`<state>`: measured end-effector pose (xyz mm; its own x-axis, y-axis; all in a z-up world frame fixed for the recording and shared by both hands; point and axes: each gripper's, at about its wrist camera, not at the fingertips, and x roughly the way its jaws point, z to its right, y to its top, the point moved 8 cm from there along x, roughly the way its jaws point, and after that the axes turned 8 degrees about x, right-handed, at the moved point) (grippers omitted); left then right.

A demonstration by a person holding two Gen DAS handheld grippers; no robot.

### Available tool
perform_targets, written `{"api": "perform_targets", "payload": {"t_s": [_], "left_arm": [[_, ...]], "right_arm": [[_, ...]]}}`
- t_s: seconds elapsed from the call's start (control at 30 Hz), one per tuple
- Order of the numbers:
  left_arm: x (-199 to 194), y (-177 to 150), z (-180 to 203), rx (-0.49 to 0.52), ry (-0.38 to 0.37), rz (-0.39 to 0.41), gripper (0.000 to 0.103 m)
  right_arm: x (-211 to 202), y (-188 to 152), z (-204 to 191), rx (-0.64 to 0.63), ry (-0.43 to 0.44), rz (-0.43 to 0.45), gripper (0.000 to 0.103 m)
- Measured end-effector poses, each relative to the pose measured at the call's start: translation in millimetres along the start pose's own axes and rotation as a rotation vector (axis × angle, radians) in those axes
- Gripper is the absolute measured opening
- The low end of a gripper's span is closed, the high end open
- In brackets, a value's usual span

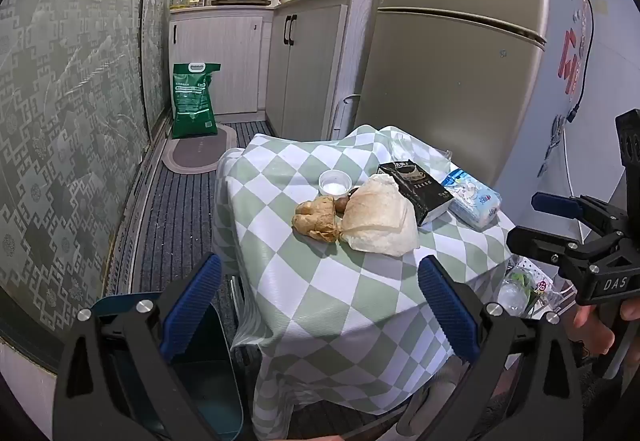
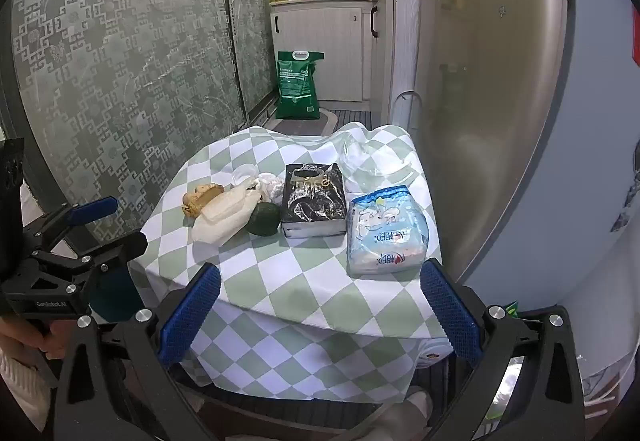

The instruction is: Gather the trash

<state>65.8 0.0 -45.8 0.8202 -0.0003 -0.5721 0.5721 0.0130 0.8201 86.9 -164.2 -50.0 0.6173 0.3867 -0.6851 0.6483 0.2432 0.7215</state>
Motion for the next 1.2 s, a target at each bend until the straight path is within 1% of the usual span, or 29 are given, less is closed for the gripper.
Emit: {"api": "perform_targets", "payload": {"t_s": [1.2], "left_arm": [[-0.1, 3.0, 2.3, 0.013, 0.004, 0.003, 0.100]], "right_arm": [[-0.8, 1.2, -1.8, 0.005, 0.009, 0.004, 0.101]]}}
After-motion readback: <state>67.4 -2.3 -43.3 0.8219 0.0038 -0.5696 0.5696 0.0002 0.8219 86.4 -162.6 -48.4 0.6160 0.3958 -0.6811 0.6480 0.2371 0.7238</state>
